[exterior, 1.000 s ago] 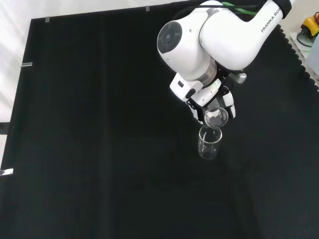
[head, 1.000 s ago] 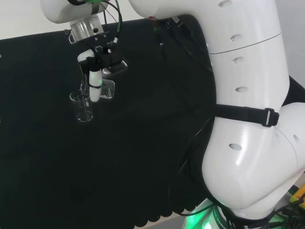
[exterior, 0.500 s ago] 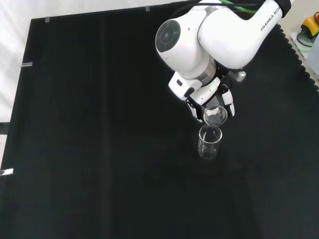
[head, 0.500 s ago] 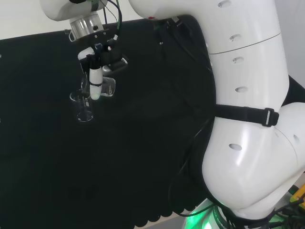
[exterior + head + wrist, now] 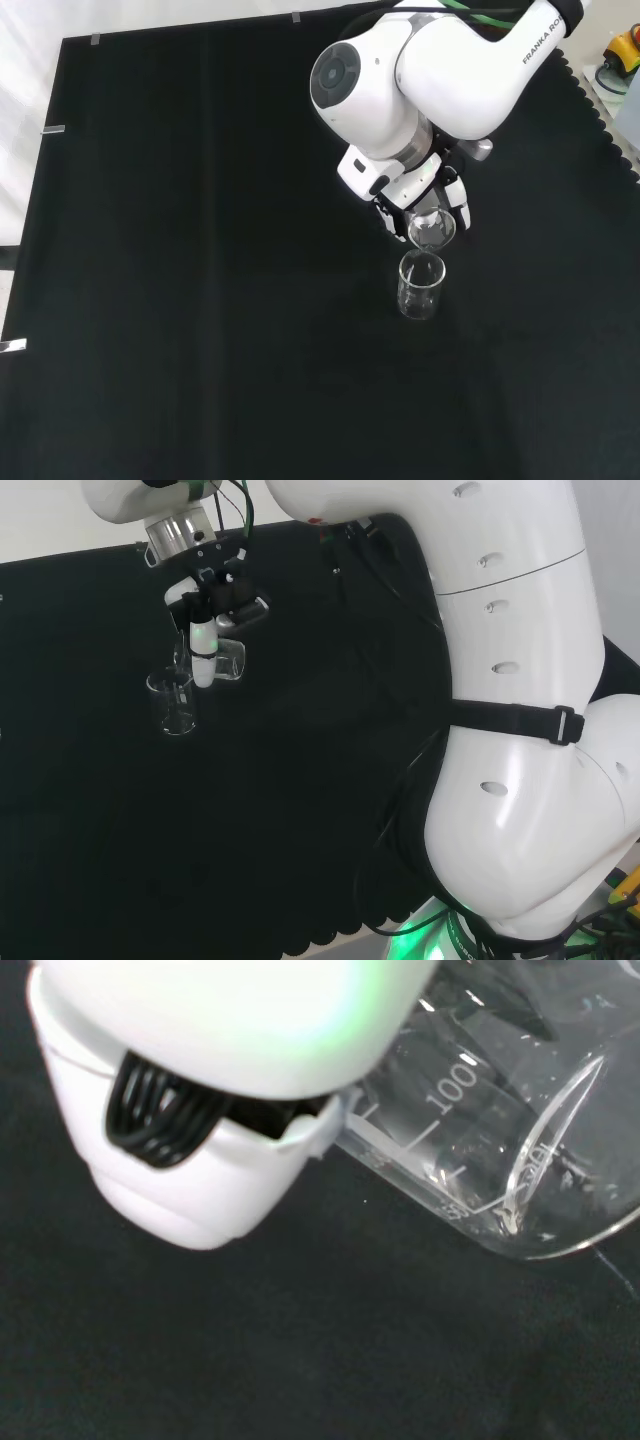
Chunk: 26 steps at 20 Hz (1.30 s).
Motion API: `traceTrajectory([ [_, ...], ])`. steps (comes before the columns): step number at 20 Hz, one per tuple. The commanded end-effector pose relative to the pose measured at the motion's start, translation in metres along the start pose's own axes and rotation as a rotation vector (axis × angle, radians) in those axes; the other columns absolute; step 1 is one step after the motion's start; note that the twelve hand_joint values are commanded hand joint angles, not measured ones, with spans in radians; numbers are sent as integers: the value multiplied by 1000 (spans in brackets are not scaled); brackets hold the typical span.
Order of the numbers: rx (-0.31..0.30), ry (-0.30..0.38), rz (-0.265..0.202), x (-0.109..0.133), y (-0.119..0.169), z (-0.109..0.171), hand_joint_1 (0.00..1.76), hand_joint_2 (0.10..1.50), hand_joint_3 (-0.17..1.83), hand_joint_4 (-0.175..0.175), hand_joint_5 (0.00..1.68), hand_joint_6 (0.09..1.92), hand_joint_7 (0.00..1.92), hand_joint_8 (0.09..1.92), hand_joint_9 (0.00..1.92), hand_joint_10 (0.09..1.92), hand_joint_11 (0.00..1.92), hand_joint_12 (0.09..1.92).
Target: Pour the water from the handheld beaker into the one on the table.
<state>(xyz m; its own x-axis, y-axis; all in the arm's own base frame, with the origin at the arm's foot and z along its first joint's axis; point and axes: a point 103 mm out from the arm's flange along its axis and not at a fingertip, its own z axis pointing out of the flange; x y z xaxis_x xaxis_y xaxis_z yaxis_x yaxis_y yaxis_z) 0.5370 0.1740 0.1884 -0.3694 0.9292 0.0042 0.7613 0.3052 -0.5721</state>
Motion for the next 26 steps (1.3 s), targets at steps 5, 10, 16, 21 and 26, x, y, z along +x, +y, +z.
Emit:
traceTrajectory([
  [5, 11, -35, 23, 5, -1, -2, 1440, 562, 674, -175, 1454, 287, 1641, 87, 1462, 322, 1265, 712],
  [10, 10, -46, 36, 6, -2, -2, 1440, 560, 677, -175, 1453, 289, 1640, 87, 1461, 327, 1266, 711],
  [16, 12, -67, 53, 10, -2, -5, 1440, 559, 679, -175, 1453, 292, 1640, 87, 1459, 333, 1266, 711],
  [21, 24, -84, 66, 11, -1, -5, 1440, 559, 681, -175, 1452, 294, 1640, 87, 1458, 336, 1266, 710],
  [26, 36, -96, 72, 11, -2, -5, 1440, 559, 681, -175, 1450, 298, 1640, 87, 1457, 339, 1266, 710],
])
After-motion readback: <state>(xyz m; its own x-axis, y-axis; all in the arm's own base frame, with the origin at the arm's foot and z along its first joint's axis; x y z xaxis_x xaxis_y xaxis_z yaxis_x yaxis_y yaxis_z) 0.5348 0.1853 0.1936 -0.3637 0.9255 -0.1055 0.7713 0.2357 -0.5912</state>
